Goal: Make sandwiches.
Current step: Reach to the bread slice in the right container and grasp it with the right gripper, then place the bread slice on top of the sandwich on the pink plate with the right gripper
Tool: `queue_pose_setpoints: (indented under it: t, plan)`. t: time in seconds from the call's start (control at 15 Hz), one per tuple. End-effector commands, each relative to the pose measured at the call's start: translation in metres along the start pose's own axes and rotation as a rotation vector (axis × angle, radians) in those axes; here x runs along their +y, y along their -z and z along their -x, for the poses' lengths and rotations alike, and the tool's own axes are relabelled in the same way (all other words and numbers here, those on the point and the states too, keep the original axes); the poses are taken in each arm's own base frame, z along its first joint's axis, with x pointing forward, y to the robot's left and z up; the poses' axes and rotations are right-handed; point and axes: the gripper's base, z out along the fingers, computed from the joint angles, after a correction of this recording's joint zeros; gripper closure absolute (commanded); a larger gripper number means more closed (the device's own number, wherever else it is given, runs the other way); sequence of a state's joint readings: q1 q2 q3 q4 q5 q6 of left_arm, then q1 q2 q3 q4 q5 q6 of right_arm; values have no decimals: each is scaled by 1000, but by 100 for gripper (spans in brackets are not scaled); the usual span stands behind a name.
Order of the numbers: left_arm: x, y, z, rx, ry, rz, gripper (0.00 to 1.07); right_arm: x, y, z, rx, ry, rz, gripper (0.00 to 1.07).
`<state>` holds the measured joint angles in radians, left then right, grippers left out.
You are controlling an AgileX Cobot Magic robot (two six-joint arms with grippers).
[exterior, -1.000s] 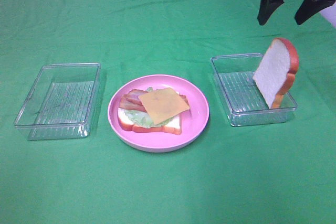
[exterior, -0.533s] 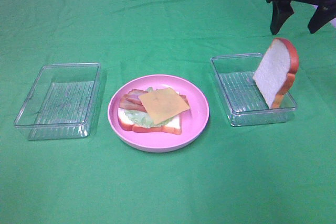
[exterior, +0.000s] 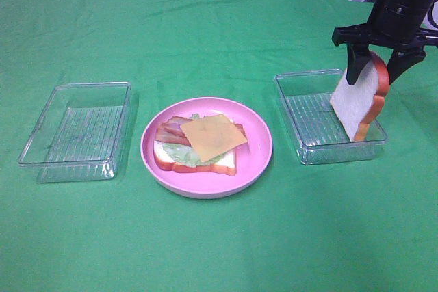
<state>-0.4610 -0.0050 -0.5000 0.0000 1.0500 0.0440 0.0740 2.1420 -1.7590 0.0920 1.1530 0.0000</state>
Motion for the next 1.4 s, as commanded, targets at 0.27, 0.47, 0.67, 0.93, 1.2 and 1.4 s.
queue_pose_setpoints:
  t: [0.27,0.47,0.67,0.93,1.2,1.4]
  plan:
    - [0,3,-1,-25,6,-8,26,-2,2,-1,10,-13,-1,107]
    - [0,3,-1,-25,6,-8,26,0,18,-5,-7,-15,7,107]
    - [0,3,-1,-25,6,-8,26,10,48,-14,-60,-20,74,107]
    - [0,3,-1,-25,6,-8,26,30,79,-29,-119,12,281,107]
    - [0,3,-1,-25,6,-8,26,74,52,-44,-94,41,570,107]
    - [0,3,-1,-25,6,-8,26,93,37,-48,-101,35,636,107]
